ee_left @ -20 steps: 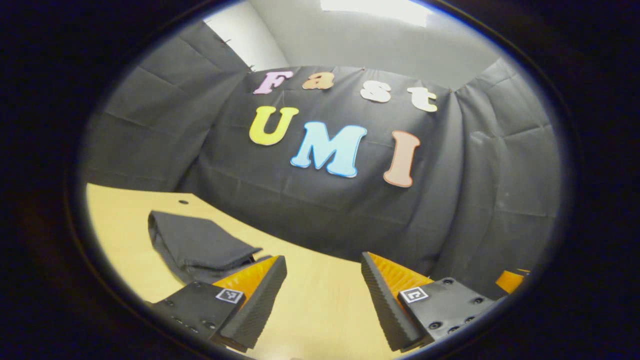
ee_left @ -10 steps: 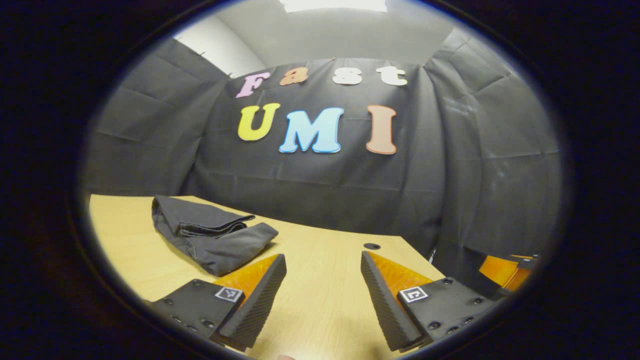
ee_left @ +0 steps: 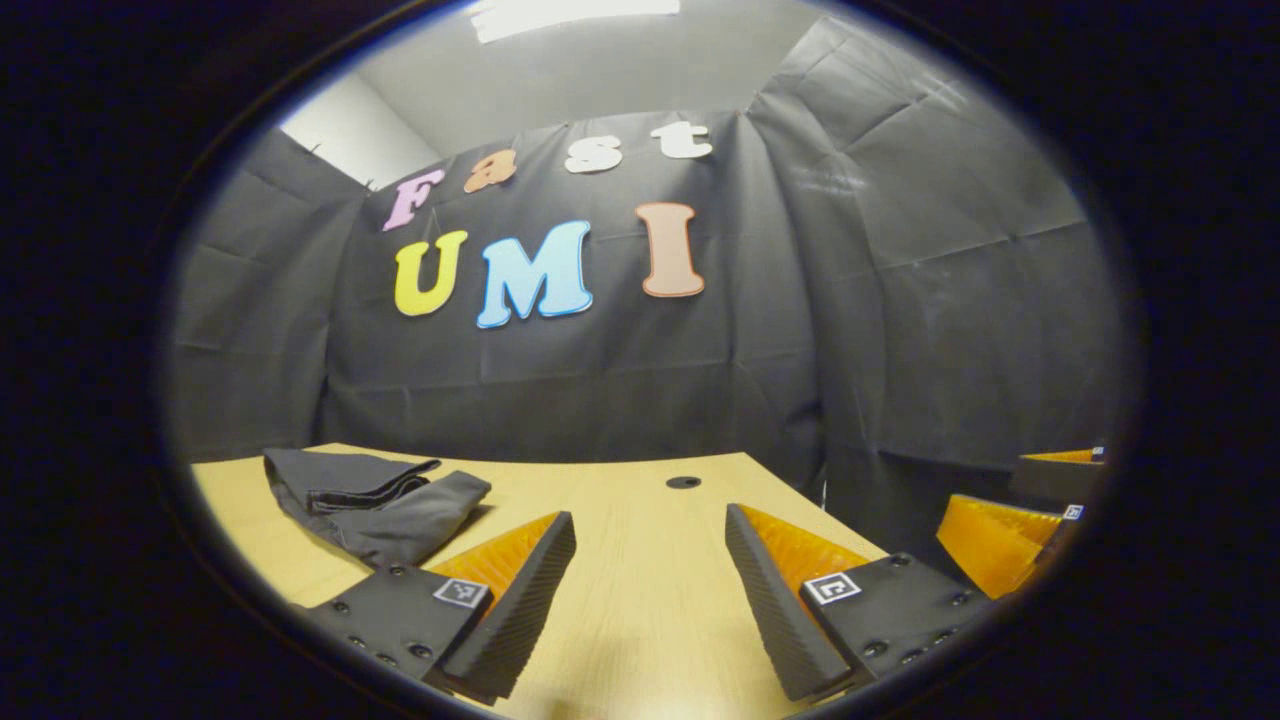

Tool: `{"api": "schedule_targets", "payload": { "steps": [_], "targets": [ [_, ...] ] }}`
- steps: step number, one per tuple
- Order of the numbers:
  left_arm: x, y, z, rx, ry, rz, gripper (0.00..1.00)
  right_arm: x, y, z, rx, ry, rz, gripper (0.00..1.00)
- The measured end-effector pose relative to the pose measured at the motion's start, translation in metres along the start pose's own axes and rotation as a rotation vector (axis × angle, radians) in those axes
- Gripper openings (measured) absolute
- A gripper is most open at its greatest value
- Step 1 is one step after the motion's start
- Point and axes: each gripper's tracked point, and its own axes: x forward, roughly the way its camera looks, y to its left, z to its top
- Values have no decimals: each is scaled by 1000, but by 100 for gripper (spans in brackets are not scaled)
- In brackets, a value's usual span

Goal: Grasp the waist and the cuffs of the jeans and fold them to make the two legs overlap; first hold the waist and fold one-third of the jeans toward the cuffs, then hold the cuffs and fold the remaining one-third in the same direction to finish folding.

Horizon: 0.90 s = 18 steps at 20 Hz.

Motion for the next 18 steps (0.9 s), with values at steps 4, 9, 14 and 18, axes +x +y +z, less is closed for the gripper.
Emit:
{"api": "schedule_targets", "payload": {
  "steps": [4,9,14,18],
  "targets": [
    [-37,10,-17,-13,82,52,99,-7,3,5,-23,-26,9,95],
    [-90,-8,1,-11,-29,52,98,-10,4,-3,-19,0,8,95],
    [-89,-4,8,33,-55,53,91,-14,2,6,-16,-39,10,95],
    [-88,-5,16,30,-87,51,98,-11,3,5,-16,-22,9,95]
  ]
}}
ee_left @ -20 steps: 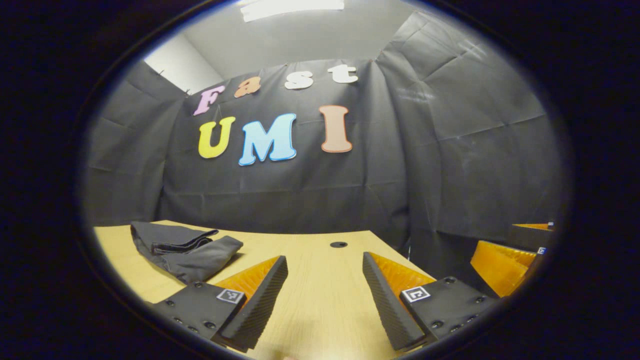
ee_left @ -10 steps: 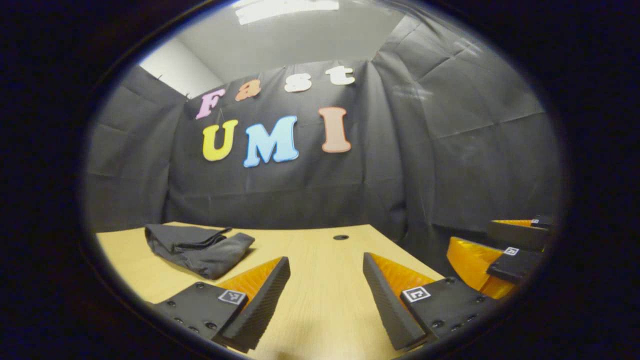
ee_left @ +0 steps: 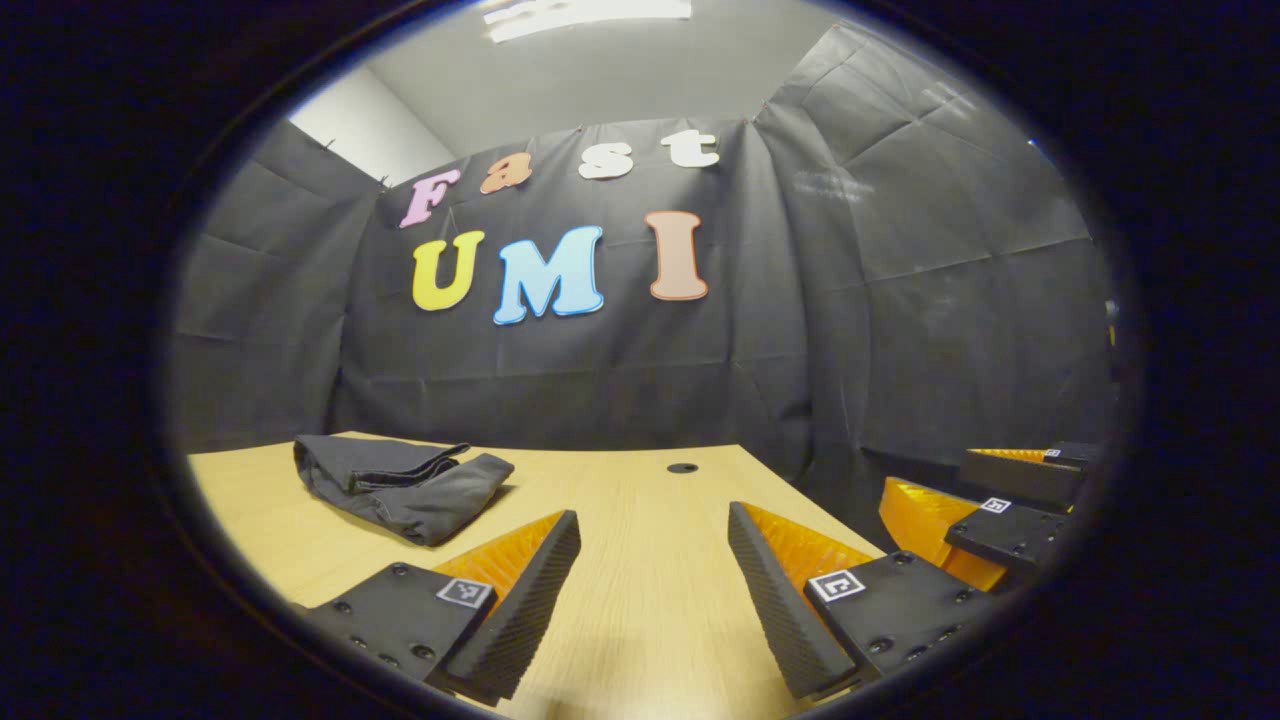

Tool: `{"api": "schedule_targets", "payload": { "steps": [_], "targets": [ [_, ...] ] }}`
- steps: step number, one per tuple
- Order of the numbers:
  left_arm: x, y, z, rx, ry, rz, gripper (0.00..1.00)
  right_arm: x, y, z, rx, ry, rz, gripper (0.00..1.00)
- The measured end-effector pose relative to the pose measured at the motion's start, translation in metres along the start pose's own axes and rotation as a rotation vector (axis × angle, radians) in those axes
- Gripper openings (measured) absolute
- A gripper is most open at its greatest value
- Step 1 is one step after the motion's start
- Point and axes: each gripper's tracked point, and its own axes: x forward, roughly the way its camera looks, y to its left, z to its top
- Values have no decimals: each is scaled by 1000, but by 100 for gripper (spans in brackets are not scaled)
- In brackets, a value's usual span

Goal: Grasp the waist and the cuffs of the jeans and fold them to make the two legs overlap; first hold the waist and fold one-third of the jeans toward the cuffs, then hold the cuffs and fold the remaining one-third in the same direction to finish folding.

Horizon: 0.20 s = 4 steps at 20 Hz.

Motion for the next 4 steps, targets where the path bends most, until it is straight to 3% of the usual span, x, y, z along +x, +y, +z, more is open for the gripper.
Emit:
{"api": "schedule_targets", "payload": {
  "steps": [3,4],
  "targets": [
    [1,0,2,0,1,-1,98,0,0,1,-2,0,0,95],
    [2,0,0,0,4,-1,91,-1,0,1,-1,2,0,95]
  ]
}}
